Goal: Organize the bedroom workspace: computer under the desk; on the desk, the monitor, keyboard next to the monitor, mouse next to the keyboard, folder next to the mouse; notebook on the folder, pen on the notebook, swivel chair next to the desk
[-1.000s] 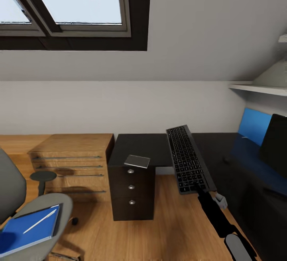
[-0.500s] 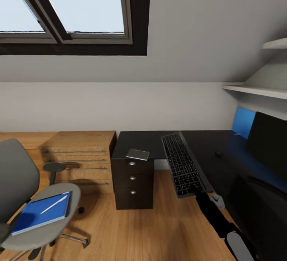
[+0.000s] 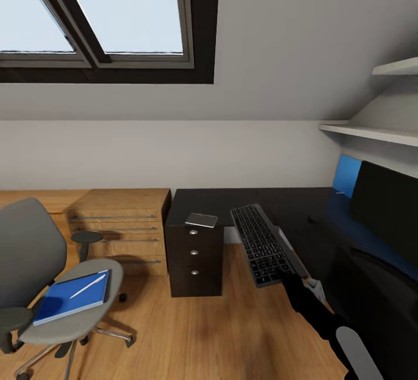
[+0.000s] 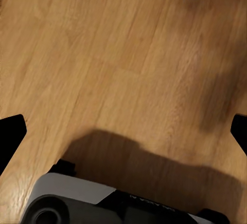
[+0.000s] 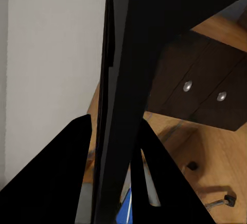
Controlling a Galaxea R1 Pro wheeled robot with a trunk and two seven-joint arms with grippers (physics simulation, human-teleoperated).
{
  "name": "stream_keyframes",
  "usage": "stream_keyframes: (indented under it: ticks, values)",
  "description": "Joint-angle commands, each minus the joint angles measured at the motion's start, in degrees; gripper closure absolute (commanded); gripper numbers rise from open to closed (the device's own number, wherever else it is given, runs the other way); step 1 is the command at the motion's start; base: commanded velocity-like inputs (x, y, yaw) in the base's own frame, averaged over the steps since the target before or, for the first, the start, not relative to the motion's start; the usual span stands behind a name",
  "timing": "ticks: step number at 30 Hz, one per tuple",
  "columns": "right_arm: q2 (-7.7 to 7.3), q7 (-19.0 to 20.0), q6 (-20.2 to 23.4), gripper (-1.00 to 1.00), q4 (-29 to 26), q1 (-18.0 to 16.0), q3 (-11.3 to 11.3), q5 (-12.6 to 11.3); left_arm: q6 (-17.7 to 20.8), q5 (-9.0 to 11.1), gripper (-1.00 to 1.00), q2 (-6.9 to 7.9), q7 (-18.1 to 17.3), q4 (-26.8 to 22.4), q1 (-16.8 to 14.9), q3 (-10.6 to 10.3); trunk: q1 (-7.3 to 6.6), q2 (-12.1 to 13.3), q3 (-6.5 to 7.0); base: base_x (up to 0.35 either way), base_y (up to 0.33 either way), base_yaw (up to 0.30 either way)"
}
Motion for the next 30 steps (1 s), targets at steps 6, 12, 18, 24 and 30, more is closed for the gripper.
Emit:
stream_keyframes:
  ticks: [6, 12, 18, 24, 30]
  values:
    - [-0.04, 1.1, 0.7, 1.0, 0.1, 0.0, -0.1, -0.5, 0.0, 0.4, -1.0, -0.01, 0.5, 0.3, 0.0, -0.1, 0.01, 0.0, -0.06, -0.002, 0.0, 0.0]
    - [-0.08, 1.3, 0.8, 1.0, 0.1, 0.0, -0.1, -0.5, 0.0, 0.4, -1.0, -0.07, 0.5, 1.0, 0.0, -0.1, 0.01, 0.0, -0.06, -0.02, -0.077, 0.0]
    - [-0.02, 1.3, 0.9, 1.0, 0.2, 0.0, -0.1, -0.5, 0.0, 0.4, -1.0, -0.08, 0.5, 1.5, 0.0, -0.1, 0.01, 0.0, -0.06, -0.14, -0.262, 0.0]
    - [0.0, 1.3, 0.9, 1.0, 0.2, 0.0, -0.1, -0.5, 0.0, 0.4, -1.0, -0.08, 0.4, 1.6, 0.0, -0.1, 0.01, 0.0, -0.06, -0.229, -0.232, 0.0]
    - [0.0, 1.3, 0.9, 1.0, 0.2, 0.0, -0.1, -0.5, 0.0, 0.4, -1.0, -0.08, 0.4, 1.6, 0.0, -0.1, 0.01, 0.0, -0.06, -0.261, -0.197, 0.0]
